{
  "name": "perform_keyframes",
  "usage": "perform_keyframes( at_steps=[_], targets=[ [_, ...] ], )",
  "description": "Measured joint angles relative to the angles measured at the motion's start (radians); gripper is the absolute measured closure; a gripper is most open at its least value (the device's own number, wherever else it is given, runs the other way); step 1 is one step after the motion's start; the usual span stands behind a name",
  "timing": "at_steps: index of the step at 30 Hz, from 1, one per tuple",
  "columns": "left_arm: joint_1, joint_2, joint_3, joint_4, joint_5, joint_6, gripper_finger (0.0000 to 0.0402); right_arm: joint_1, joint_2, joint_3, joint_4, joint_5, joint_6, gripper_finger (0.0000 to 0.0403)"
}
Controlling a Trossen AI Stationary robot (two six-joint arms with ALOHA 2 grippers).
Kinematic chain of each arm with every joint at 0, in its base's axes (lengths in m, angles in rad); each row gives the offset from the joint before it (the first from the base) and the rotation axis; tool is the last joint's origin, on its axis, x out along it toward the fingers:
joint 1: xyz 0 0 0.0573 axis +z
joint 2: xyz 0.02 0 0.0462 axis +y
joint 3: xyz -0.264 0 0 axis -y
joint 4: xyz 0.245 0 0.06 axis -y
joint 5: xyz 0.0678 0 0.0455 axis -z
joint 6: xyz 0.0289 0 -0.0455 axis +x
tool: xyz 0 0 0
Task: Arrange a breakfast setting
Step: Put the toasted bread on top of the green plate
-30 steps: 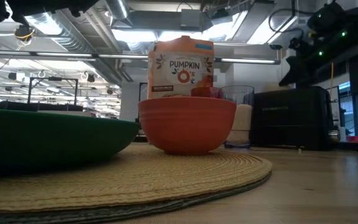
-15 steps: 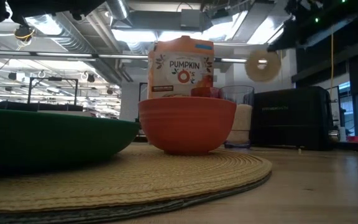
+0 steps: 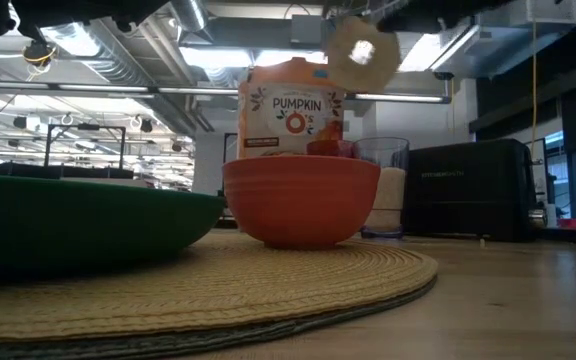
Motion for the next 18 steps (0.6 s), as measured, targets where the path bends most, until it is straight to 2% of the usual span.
perform_keyframes(
  at_steps=[3, 7, 14, 18],
  targets=[
    [0.0, 0.0, 0.0, 0.008, 0.0, -0.003, 0.0088, 0.122, 0.12, 0.0, 0.152, 0.068, 0.001, 0.0401],
    [0.0, 0.0, 0.0, 0.019, 0.003, -0.027, 0.0088, 0.218, 0.271, -0.001, 0.398, 0.075, 0.028, 0.0401],
    [0.0, 0.0, 0.0, 0.038, 0.004, -0.027, 0.0088, 0.296, 0.548, 0.003, 0.787, 0.015, 0.211, 0.0402],
    [0.0, 0.0, 0.0, 0.052, 0.004, -0.035, 0.0088, 0.323, 0.72, 0.078, 0.893, 0.001, 0.332, 0.0402]
  ],
)
